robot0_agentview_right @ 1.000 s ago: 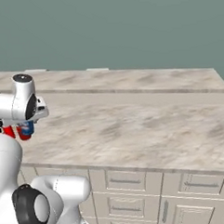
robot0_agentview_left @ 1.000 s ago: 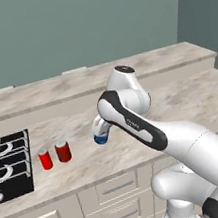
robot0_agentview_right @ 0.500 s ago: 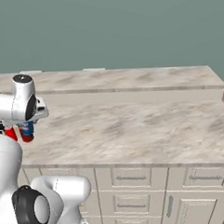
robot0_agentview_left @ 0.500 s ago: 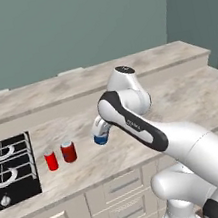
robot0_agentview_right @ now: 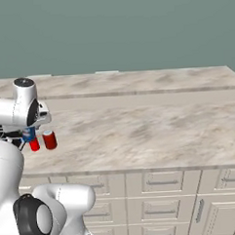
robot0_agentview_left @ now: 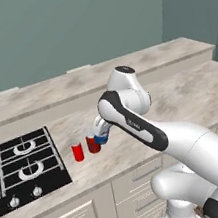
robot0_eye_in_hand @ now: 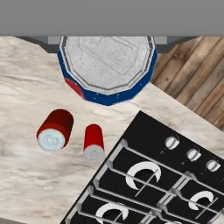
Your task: Four empty soda cans are scattered around the kitchen. Gather all the cans and cluster them next to the stove for recycling.
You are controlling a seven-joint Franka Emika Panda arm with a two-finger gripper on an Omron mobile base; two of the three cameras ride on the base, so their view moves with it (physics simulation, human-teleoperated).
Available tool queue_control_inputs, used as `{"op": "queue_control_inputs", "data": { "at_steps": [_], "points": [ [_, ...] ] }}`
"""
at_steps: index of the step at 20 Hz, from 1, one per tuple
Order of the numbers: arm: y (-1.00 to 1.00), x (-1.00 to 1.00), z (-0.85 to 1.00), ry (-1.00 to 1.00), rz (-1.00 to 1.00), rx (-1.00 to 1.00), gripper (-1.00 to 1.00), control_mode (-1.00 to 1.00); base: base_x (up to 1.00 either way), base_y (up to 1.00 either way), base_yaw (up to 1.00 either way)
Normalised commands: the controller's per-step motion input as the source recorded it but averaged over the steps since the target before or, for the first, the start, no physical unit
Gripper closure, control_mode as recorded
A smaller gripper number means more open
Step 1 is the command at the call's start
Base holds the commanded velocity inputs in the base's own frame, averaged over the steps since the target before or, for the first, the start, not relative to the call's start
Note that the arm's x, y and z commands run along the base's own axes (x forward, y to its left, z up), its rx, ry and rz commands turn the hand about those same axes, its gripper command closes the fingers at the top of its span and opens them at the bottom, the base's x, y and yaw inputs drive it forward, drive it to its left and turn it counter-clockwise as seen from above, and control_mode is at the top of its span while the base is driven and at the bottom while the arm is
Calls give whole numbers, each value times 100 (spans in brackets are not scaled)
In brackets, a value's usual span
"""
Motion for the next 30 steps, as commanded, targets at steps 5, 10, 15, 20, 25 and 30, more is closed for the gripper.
{"op": "queue_control_inputs", "data": {
  "at_steps": [5,10,15,20,25,30],
  "points": [
    [0,0,0,0,0,0,100,100,-20,31,-16],
    [0,0,0,0,0,0,100,100,0,0,0],
    [0,0,0,0,0,0,100,100,0,0,0],
    [0,0,0,0,0,0,100,100,-2,4,0],
    [0,0,0,0,0,0,100,100,-8,3,0],
    [0,-10,0,1,-9,0,100,-100,0,0,0]
  ]
}}
